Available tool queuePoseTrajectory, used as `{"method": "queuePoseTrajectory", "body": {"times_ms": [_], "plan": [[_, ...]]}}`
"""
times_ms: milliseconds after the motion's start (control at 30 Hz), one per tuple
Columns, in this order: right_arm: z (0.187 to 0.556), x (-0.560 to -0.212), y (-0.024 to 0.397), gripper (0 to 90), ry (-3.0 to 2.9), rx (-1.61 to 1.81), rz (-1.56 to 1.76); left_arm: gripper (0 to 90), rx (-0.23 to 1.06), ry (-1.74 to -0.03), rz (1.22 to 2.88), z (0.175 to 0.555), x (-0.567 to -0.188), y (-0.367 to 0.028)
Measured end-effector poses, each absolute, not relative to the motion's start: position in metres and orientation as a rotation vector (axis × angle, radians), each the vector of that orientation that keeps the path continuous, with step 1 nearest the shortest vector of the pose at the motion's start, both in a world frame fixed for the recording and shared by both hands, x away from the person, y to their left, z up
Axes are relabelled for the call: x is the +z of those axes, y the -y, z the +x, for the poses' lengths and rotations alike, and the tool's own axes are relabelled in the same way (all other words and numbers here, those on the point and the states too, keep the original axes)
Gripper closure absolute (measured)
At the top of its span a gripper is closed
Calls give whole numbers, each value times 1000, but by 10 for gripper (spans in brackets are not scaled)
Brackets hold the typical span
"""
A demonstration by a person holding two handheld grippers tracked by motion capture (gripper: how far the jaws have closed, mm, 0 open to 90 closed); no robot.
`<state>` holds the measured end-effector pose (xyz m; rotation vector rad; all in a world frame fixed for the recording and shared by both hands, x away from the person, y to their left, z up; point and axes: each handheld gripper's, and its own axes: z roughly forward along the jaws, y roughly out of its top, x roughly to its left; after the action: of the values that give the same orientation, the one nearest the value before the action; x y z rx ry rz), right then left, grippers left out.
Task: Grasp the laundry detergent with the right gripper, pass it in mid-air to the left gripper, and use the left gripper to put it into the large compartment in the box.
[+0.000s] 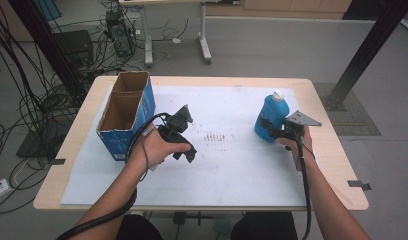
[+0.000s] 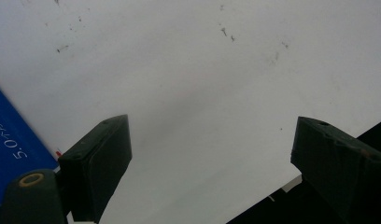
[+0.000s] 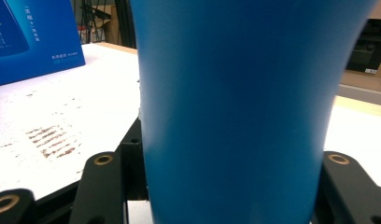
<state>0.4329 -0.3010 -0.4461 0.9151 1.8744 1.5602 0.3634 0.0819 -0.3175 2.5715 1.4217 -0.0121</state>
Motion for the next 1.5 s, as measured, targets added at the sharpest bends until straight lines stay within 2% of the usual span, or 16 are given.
{"method": "queuePoseTrajectory", "body": {"times_ms": [967, 1500], "plan": [[430, -444, 300, 441, -1902, 1563, 904, 117, -8, -1403, 2577, 366, -313, -85], [414, -423, 297, 442, -1980, 1637, 884, 116, 18, -1281, 2605, 367, -283, -83]]}}
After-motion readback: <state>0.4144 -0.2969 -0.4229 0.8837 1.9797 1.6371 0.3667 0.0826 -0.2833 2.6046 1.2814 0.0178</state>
